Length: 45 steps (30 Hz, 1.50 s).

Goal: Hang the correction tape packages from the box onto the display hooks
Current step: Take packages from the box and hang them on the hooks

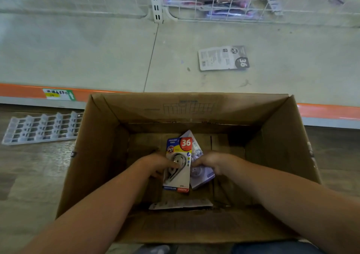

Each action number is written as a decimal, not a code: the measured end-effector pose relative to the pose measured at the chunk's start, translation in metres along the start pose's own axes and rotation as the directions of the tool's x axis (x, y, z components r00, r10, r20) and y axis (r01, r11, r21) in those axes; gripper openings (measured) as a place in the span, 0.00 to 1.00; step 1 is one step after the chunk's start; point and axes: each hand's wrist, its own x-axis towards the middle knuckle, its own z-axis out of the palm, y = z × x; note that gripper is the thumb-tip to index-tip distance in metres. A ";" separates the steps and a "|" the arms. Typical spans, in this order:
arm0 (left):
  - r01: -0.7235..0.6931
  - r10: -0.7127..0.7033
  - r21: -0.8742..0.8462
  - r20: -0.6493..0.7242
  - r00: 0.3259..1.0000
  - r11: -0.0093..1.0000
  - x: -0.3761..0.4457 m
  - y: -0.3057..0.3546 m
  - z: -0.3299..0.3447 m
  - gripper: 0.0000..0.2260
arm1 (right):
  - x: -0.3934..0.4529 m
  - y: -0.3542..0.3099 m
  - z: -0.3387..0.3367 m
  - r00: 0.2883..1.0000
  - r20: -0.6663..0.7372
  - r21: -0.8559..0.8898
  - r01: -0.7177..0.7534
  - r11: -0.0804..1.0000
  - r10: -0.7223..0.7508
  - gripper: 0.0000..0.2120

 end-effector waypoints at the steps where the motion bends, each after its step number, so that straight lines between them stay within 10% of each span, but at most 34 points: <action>1: -0.003 0.003 -0.024 0.006 1.000 1.000 0.001 0.000 -0.001 0.22 | 0.001 0.002 -0.001 1.000 0.015 0.035 -0.002 0.999 0.002 0.13; 8: -0.020 0.033 -0.200 0.062 0.998 0.980 -0.001 -0.004 -0.009 0.18 | -0.010 0.005 -0.017 0.984 0.177 0.300 -0.032 0.953 -0.023 0.07; 12: -0.064 0.125 -0.395 0.129 0.984 0.916 -0.004 -0.010 -0.009 0.35 | -0.026 0.003 -0.017 0.970 0.241 0.360 -0.058 0.931 -0.033 0.06; 24: 0.002 0.117 -0.583 0.165 0.979 0.812 -0.198 0.018 -0.019 0.13 | -0.210 -0.011 -0.003 0.941 0.286 0.584 -0.023 0.811 -0.179 0.25; 30: -0.146 0.238 -0.577 0.087 0.968 0.804 -0.330 0.051 -0.034 0.19 | -0.357 -0.037 -0.022 0.963 0.157 0.626 0.073 0.776 -0.218 0.12; 34: -0.269 0.339 -0.523 0.041 0.940 0.809 -0.420 0.094 -0.056 0.26 | -0.452 -0.070 -0.036 0.951 0.057 0.631 0.202 0.749 -0.305 0.37; 45: -0.620 0.615 -0.374 -0.150 0.774 0.690 -0.586 0.228 -0.104 0.35 | -0.647 -0.142 -0.084 0.775 -0.267 0.643 0.586 0.493 -0.573 0.44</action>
